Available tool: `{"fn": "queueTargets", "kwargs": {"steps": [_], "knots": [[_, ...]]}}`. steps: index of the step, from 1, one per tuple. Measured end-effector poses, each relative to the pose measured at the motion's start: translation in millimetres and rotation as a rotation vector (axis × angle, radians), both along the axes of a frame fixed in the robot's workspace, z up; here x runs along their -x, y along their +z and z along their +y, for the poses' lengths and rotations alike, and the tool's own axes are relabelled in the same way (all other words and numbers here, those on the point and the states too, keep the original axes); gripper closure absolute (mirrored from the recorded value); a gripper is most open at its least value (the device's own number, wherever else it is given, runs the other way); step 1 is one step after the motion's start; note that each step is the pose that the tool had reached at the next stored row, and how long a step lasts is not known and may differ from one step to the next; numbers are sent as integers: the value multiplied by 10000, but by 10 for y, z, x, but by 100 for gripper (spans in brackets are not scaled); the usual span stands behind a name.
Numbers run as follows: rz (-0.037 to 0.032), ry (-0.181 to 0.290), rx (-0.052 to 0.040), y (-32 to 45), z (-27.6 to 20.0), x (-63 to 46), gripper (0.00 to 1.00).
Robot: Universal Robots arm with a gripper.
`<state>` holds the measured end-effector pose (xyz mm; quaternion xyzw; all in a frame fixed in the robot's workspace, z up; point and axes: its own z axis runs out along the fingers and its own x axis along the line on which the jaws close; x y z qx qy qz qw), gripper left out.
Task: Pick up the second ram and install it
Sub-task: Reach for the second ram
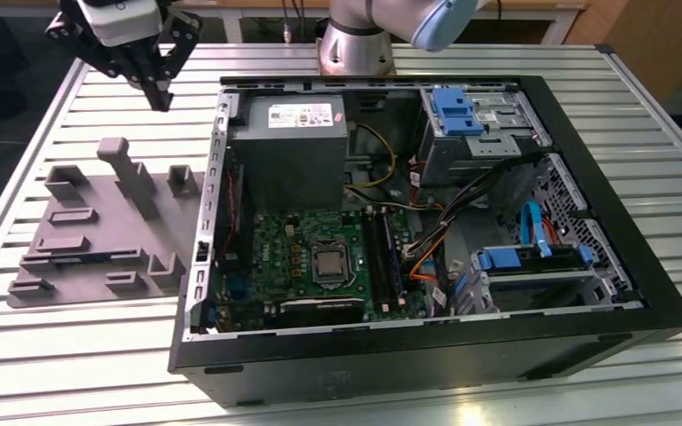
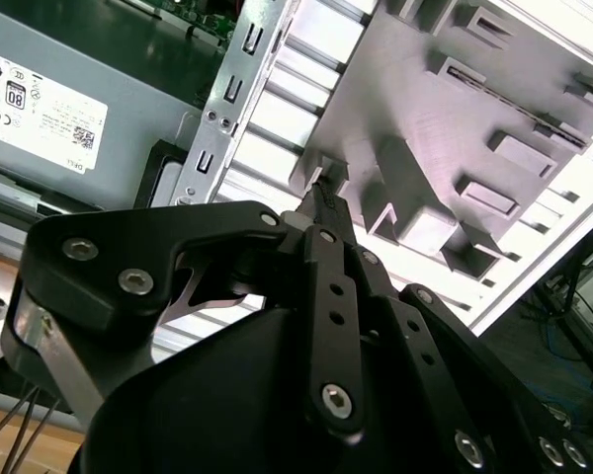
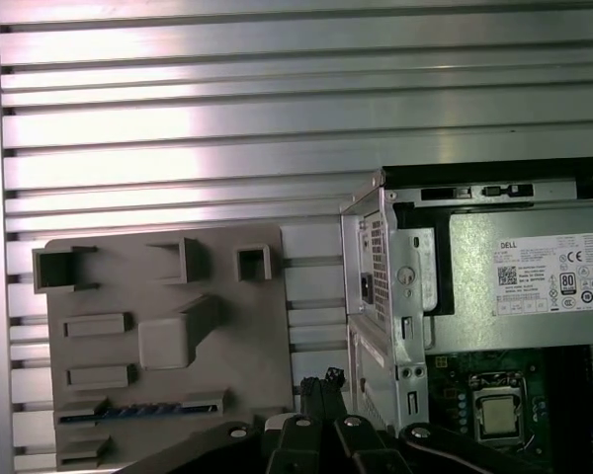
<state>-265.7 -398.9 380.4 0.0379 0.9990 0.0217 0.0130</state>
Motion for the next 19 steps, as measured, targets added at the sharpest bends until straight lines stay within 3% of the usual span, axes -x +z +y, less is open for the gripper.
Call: {"fn": "queueTargets", "kwargs": {"steps": [19], "knots": [[0,1,0,-4,0,139,89]]}}
